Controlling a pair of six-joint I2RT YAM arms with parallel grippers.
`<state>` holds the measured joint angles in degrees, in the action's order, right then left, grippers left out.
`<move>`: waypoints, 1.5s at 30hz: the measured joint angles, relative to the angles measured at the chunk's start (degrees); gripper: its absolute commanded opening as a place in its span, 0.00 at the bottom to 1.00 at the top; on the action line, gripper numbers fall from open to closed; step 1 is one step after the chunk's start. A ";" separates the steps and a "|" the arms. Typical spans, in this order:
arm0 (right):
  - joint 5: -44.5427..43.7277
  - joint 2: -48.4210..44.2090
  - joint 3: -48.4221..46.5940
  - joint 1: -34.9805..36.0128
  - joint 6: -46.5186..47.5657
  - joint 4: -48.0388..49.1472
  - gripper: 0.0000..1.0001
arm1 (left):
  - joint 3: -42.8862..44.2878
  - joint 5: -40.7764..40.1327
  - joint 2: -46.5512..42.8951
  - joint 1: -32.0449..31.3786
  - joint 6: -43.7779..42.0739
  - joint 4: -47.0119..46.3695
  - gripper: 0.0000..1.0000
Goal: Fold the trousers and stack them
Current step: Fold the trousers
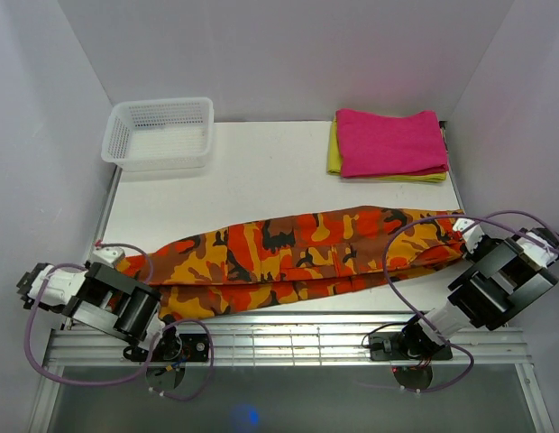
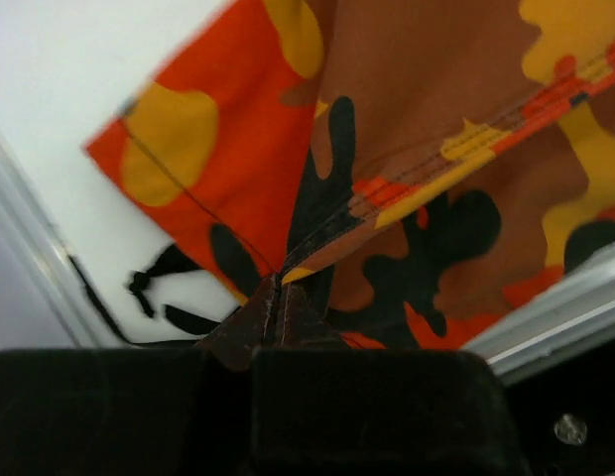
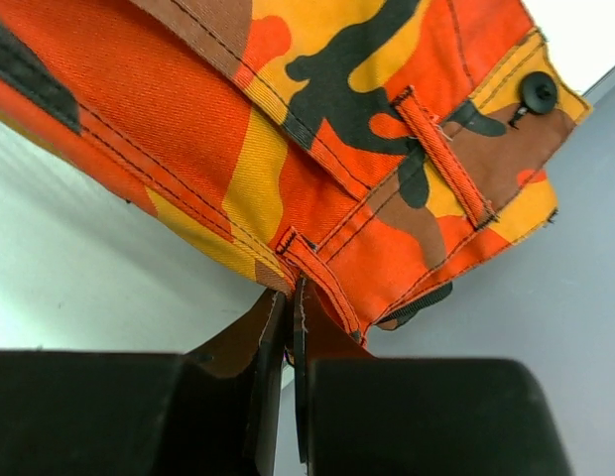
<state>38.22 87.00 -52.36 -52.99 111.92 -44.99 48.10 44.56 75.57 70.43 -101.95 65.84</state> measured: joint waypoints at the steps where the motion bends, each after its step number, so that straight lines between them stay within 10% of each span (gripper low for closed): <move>1: -1.09 0.00 0.09 0.02 0.24 0.09 0.08 | -1.46 -2.73 0.24 0.07 -2.10 0.35 0.00; 12: -11.63 0.87 3.32 3.67 1.27 4.02 0.08 | -18.29 -19.78 -9.35 -11.26 -6.95 -14.91 0.00; 25: -12.33 6.49 -2.75 8.98 -2.78 -6.56 0.08 | 24.61 -14.05 32.94 -27.45 26.64 -14.27 0.00; 38: -2.71 11.02 -19.93 10.08 -10.25 -21.00 0.08 | 50.69 1.14 30.56 -30.01 32.63 -4.26 0.00; 45: -2.64 11.37 -20.79 9.86 -10.95 -20.92 0.08 | 38.71 2.49 18.80 -25.49 24.70 -5.14 0.00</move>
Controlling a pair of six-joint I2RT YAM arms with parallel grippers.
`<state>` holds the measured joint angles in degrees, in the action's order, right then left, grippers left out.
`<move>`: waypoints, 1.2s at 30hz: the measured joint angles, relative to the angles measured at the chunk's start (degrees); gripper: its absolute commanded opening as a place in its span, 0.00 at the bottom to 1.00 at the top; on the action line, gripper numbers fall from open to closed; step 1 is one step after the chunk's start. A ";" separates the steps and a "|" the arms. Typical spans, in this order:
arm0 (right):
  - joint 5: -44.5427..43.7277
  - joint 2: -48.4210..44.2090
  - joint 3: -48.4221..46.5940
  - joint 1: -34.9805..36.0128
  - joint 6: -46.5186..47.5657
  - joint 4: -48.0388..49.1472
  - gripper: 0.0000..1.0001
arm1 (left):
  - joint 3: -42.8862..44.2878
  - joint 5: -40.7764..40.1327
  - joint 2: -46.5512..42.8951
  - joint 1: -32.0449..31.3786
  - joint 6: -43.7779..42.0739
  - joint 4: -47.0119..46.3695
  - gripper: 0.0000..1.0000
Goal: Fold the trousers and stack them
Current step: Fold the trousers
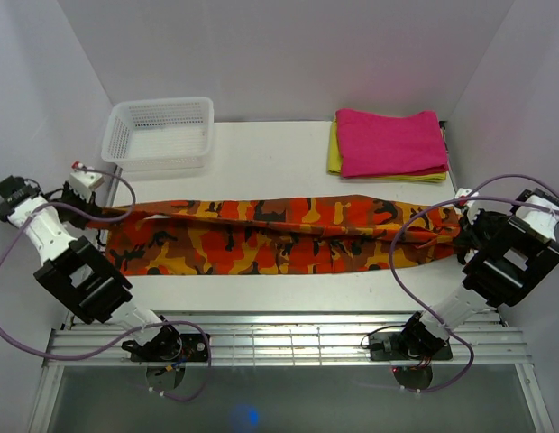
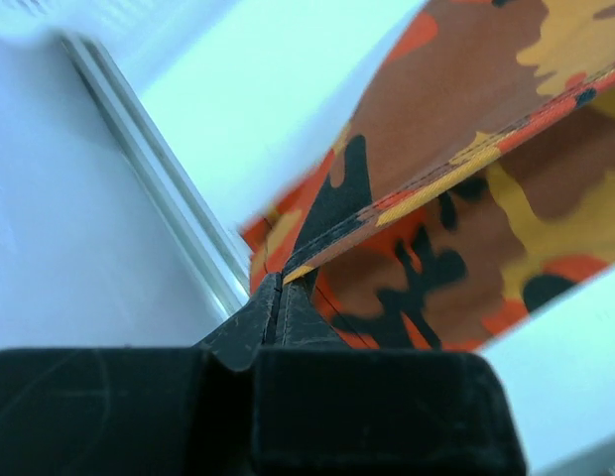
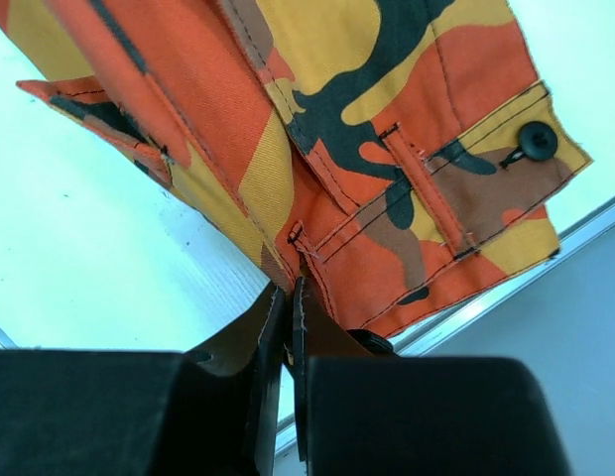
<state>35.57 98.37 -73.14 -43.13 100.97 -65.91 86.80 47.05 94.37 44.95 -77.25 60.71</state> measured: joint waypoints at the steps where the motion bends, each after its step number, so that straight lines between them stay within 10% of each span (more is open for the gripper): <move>1: -0.35 -0.02 0.59 -0.15 0.07 0.81 0.08 | -4.15 -0.11 -2.21 1.84 -2.14 -0.20 0.00; 11: -6.73 -0.02 5.90 -0.81 0.39 8.02 0.08 | -36.20 -10.99 -1.68 11.08 -13.92 -10.82 0.00; 19: -8.48 0.17 6.27 -0.87 0.33 8.90 0.08 | -32.81 -11.47 1.22 10.82 -11.45 -9.44 0.36; 22: -8.87 0.17 6.29 -0.87 0.83 8.94 0.08 | -30.47 -11.98 1.97 11.08 -12.15 -7.21 0.69; 25: -10.25 -0.09 6.54 -0.90 1.81 9.20 0.29 | -25.07 -12.46 1.97 12.57 -14.32 -1.84 0.93; 32: -11.17 -3.43 5.40 -1.64 4.98 5.95 0.87 | -9.35 -6.71 0.07 13.27 -13.73 10.21 0.97; 36: -8.87 -5.05 -1.42 -1.64 5.70 -0.70 0.89 | -3.82 -4.04 -1.40 10.67 -8.85 10.64 0.97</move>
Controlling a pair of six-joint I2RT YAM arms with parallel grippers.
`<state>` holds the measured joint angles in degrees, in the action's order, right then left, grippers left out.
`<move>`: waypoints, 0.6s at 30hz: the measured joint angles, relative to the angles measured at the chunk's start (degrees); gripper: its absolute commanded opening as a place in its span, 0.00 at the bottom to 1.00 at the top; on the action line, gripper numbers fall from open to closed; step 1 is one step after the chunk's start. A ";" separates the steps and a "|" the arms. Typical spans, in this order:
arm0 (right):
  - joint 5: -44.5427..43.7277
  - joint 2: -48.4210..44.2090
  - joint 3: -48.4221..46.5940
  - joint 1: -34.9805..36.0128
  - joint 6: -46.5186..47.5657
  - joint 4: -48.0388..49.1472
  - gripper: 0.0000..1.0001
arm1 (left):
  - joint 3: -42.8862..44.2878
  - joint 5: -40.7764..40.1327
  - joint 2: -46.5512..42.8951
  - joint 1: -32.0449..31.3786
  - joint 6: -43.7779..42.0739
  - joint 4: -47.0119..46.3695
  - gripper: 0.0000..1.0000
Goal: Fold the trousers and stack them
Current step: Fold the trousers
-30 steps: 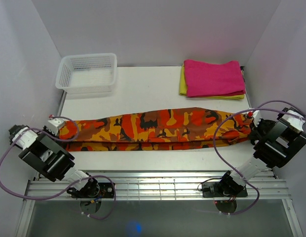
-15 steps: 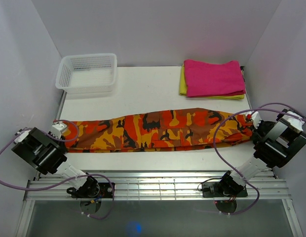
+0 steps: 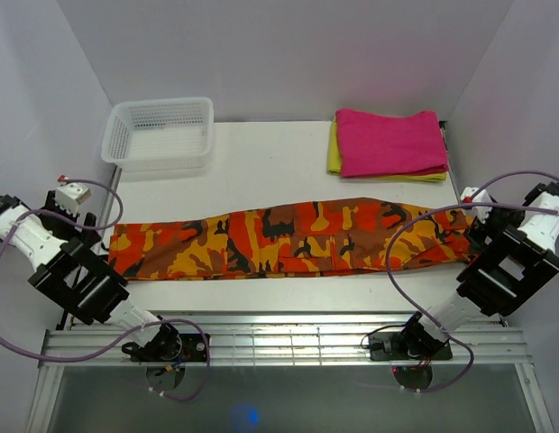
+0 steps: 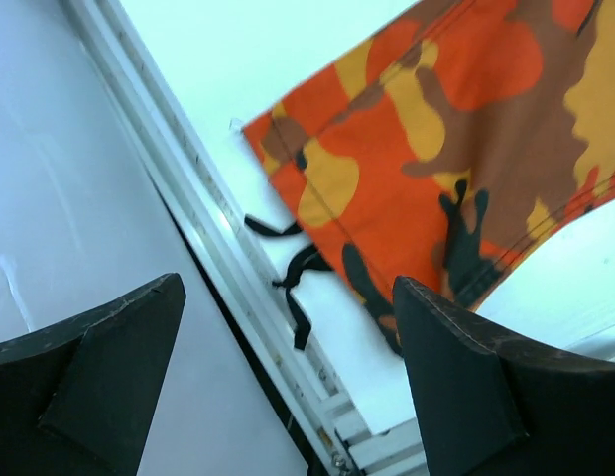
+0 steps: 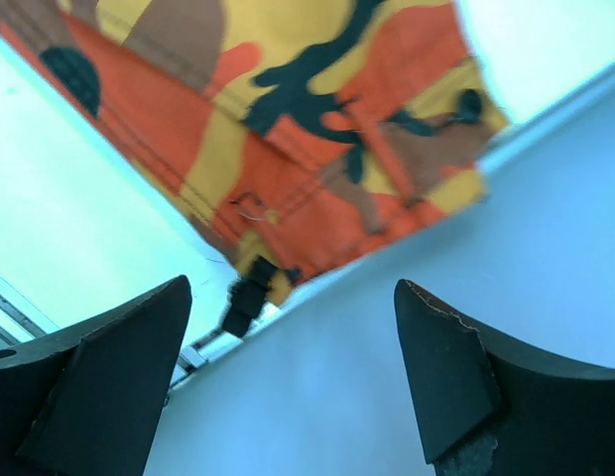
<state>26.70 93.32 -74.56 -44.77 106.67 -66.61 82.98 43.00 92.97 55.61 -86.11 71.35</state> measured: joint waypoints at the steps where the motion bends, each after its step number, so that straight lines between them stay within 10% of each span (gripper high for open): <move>1: 1.18 -0.02 -2.84 0.02 -0.63 -1.51 0.89 | 0.17 0.26 -0.48 -1.14 1.09 -0.26 0.97; 9: 6.16 0.07 -13.84 9.68 -18.03 -2.12 0.78 | -4.31 2.82 -6.54 -27.17 19.82 -10.82 0.98; 18: 1.88 4.52 -3.28 26.16 -40.57 9.73 0.63 | -14.16 -1.25 -4.98 -66.60 41.70 -31.10 0.71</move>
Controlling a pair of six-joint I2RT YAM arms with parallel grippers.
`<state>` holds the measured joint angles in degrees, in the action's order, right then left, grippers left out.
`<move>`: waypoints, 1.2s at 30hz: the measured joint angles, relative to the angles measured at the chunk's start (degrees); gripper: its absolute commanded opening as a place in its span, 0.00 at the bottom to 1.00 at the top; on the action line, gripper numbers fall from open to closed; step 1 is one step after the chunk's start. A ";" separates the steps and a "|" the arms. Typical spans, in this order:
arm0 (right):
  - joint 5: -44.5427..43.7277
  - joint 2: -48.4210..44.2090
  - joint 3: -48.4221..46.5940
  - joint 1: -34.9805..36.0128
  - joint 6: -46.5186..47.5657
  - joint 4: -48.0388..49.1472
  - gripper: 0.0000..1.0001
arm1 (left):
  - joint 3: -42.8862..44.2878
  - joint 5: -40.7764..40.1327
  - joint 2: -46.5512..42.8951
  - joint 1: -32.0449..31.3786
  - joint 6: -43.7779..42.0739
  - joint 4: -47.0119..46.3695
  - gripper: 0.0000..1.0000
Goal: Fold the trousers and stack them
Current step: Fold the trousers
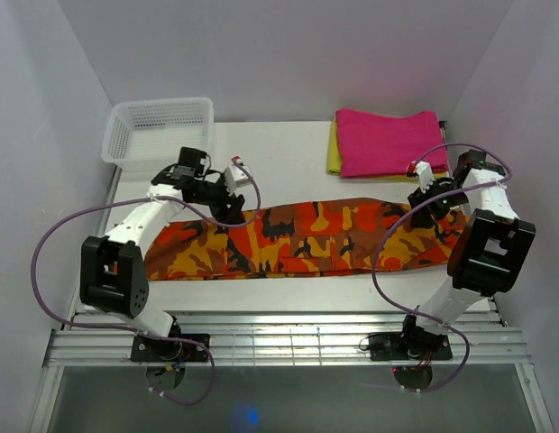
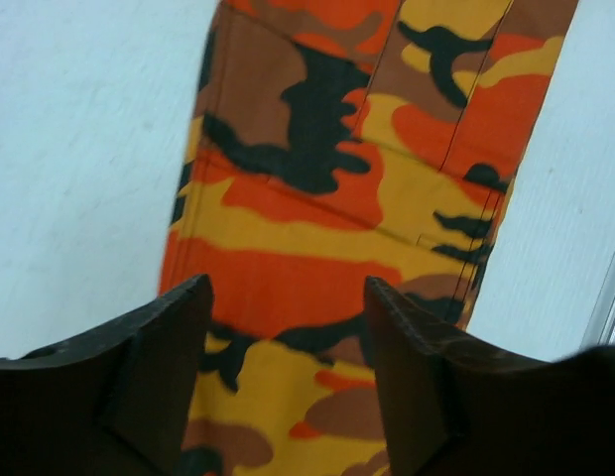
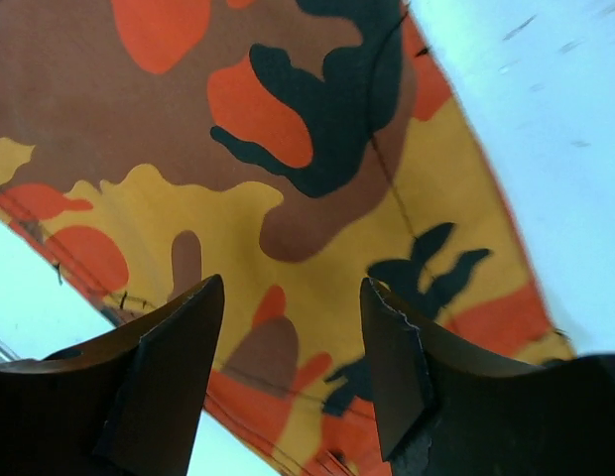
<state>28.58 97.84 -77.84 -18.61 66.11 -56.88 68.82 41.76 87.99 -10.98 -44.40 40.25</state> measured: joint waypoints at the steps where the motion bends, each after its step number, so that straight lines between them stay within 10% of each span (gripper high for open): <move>1: -0.87 0.33 2.01 0.59 -1.33 1.38 0.63 | -0.35 -0.31 1.05 -2.49 1.51 -1.40 0.69; 12: -7.76 -6.95 25.70 11.06 -2.86 11.61 0.59 | -10.75 -2.89 2.89 -10.99 6.62 -8.15 0.60; 17: -6.27 -15.87 31.93 15.76 2.51 6.12 0.67 | -11.45 -2.71 -1.38 -12.31 6.95 -10.19 0.73; 26: 4.50 -15.04 12.81 15.63 -4.85 2.32 0.82 | 2.84 0.13 9.73 -16.55 19.50 -20.00 0.84; 36: 9.16 9.01 -1.95 15.65 -14.47 6.99 0.84 | 25.59 4.66 35.78 -20.76 33.66 -27.85 0.86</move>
<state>37.74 106.85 -79.79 -2.96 51.64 -49.89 94.41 46.41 123.76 -31.75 -10.74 12.40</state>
